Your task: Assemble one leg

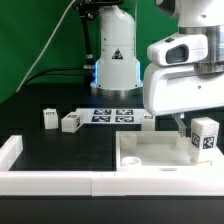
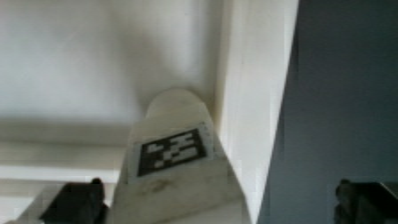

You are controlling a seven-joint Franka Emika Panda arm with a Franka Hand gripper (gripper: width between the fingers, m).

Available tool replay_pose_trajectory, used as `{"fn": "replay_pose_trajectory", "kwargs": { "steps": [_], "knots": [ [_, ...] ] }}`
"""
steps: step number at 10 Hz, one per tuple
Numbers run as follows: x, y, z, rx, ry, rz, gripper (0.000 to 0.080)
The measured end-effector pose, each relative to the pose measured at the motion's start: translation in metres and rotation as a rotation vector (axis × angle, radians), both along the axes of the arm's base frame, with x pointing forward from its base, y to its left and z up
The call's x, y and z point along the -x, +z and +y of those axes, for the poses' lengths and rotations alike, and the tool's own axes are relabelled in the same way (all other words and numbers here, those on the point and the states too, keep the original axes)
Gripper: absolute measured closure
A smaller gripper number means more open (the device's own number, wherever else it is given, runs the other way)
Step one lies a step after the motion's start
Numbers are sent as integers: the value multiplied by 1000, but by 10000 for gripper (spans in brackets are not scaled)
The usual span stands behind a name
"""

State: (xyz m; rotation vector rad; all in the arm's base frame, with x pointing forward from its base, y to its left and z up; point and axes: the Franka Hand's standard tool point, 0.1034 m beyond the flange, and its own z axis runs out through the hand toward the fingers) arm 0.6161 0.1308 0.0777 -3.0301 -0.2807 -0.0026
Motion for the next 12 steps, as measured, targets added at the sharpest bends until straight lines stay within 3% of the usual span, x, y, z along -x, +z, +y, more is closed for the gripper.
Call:
{"fn": "replay_pose_trajectory", "kwargs": {
  "steps": [4,6,7,8,12],
  "knots": [
    [0,0,-2,0,130,-13,150],
    [0,0,-2,0,130,-13,398],
    [-1,0,-4,4,130,-15,398],
    [-1,-1,-6,5,127,-14,496],
    [-2,-1,-8,4,40,-6,499]
  ]
}}
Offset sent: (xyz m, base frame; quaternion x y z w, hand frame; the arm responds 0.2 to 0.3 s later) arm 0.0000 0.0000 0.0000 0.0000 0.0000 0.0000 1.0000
